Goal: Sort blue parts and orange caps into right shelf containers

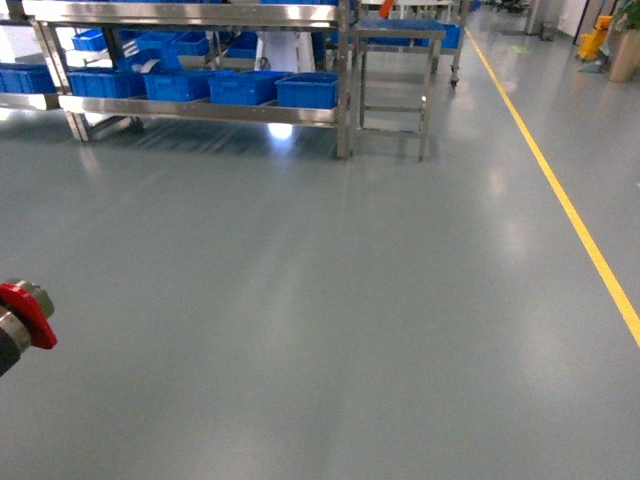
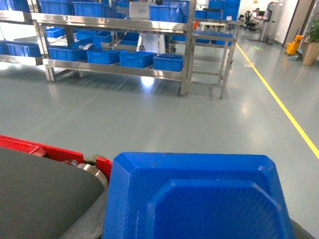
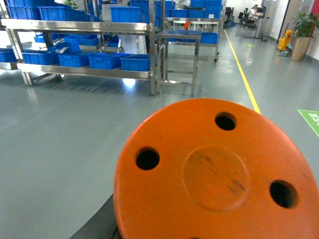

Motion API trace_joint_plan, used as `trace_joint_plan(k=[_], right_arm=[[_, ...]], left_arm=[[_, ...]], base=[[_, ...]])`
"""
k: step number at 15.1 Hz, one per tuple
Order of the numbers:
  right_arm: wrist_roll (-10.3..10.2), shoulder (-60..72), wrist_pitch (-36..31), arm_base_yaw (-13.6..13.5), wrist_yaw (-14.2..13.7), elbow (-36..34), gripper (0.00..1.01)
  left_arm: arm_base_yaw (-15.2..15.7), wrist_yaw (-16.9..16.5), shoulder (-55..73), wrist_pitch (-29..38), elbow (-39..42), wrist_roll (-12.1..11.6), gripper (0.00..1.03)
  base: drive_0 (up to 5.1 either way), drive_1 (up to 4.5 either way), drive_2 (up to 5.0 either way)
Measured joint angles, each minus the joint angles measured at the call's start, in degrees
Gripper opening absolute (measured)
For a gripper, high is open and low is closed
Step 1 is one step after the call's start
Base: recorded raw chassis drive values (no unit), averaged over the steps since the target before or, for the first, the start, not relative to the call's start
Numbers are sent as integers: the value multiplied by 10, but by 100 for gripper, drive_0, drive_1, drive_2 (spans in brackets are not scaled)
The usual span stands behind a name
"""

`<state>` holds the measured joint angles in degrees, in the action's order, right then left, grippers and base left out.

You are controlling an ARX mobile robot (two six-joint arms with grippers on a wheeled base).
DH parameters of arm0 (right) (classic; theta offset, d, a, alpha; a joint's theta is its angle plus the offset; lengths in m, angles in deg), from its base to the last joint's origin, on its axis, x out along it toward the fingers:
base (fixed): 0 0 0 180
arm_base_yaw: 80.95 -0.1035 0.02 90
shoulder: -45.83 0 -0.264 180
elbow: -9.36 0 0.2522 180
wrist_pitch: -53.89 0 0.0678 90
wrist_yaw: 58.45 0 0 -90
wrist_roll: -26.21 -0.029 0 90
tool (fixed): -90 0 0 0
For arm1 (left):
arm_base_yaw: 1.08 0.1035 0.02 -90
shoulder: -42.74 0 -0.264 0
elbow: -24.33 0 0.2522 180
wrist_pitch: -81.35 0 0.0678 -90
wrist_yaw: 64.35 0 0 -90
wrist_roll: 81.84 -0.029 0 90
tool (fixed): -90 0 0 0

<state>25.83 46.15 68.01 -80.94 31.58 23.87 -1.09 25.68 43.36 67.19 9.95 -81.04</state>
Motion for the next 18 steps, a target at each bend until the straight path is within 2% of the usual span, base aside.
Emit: trace_joint_plan(k=[9, 18], right_arm=[[0, 0, -3, 0, 0, 0, 45], [0, 0, 0, 0, 0, 0, 45]], left_arm=[[0, 0, 0, 4, 0, 0, 42], [0, 0, 0, -1, 0, 0, 42]], base=[[-162, -162, -162], [14, 443, -415]])
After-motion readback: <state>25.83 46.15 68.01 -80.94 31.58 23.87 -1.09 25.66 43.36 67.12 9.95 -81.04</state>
